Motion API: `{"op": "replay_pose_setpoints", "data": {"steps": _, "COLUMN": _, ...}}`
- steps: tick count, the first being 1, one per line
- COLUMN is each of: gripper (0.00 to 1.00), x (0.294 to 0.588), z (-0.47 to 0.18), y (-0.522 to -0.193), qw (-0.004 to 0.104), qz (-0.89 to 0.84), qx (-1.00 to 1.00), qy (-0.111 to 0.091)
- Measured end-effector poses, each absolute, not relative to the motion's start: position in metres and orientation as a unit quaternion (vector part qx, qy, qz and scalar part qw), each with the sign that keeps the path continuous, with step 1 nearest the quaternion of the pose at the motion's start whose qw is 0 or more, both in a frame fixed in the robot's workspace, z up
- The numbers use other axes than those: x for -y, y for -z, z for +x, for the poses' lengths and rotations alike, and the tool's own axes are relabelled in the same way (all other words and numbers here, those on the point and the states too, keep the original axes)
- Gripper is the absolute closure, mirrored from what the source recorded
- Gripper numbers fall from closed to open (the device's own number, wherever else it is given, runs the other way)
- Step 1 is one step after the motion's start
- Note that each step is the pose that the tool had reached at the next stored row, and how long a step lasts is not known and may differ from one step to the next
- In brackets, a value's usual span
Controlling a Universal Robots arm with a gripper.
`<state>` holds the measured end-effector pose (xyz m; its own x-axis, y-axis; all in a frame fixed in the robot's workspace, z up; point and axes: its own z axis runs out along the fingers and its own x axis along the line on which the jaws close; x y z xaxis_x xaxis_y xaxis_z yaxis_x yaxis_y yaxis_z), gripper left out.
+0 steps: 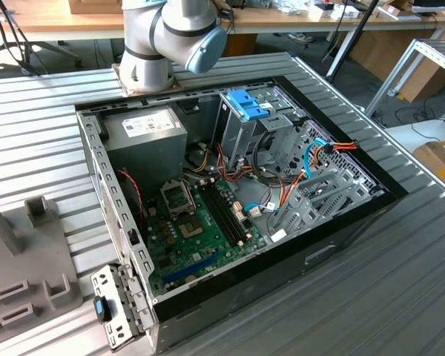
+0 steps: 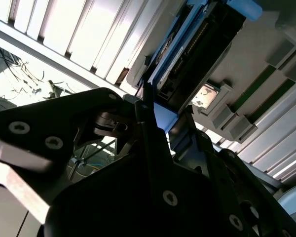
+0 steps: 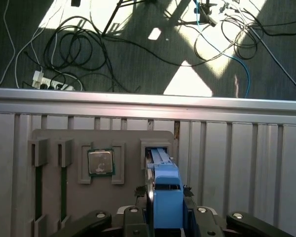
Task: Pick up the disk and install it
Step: 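Pick up the disk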
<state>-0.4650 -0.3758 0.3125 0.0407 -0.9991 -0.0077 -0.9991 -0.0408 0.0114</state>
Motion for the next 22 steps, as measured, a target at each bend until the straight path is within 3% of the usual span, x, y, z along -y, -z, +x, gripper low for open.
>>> {"op": "replay_pose_setpoints", "data": {"steps": 22, "gripper": 0.64, "x": 0.3758, "z": -0.4659, "y": -0.3196, "qw": -0.001, "qz": 0.722, "qx": 0.692, "qy": 0.006}}
